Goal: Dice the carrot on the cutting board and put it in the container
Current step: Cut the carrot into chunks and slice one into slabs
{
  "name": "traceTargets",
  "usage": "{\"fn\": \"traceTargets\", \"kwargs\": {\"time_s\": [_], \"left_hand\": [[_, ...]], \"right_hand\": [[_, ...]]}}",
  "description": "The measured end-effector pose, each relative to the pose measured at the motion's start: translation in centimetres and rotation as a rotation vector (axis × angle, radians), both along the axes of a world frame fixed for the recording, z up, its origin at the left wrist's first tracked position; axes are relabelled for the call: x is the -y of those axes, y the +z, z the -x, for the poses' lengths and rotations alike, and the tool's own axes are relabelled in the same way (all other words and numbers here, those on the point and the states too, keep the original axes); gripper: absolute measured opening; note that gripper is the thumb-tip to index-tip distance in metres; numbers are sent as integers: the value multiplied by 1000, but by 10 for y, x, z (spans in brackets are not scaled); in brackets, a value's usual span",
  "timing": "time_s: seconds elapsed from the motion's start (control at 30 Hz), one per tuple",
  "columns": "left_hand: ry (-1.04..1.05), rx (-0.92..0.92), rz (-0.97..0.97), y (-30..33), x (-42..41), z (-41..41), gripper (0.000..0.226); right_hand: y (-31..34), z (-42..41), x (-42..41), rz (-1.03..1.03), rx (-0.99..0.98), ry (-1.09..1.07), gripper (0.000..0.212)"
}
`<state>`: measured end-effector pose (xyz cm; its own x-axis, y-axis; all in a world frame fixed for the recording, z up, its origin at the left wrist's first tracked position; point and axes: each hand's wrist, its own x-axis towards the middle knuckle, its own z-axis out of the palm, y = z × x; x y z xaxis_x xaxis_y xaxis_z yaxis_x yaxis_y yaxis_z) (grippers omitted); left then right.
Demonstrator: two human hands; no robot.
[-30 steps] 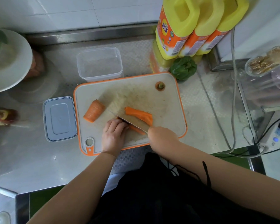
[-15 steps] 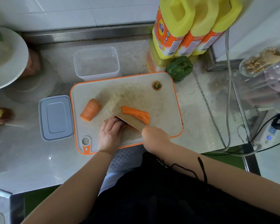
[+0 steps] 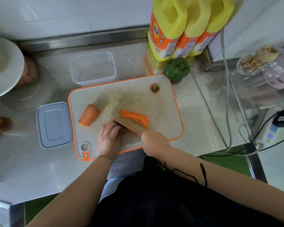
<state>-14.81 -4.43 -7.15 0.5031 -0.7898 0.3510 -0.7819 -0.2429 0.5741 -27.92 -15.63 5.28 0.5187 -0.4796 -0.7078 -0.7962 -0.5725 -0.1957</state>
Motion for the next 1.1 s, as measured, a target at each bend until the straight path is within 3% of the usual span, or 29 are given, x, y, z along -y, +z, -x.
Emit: {"fn": "traceTargets", "kwargs": {"time_s": [0.23,0.4,0.67,0.87,1.1], "left_hand": [[7,-11,9,3,2,1,22],[6,-8,-3,2,1,1,17],[6,19,-21,3,1,0,19],[6,-23,-44,9,0,1,16],[-23,-32,-61,37,-4,-9,18]], "right_hand": [[-3,-9,0,15,-49,-21,35],[-12,-12,-3,16,-44,-10,34],[-18,-6,15,-78,24,-24,11],[-15,16,8,7,-6,15,14],[-22,16,1,118,160,73,35]]}}
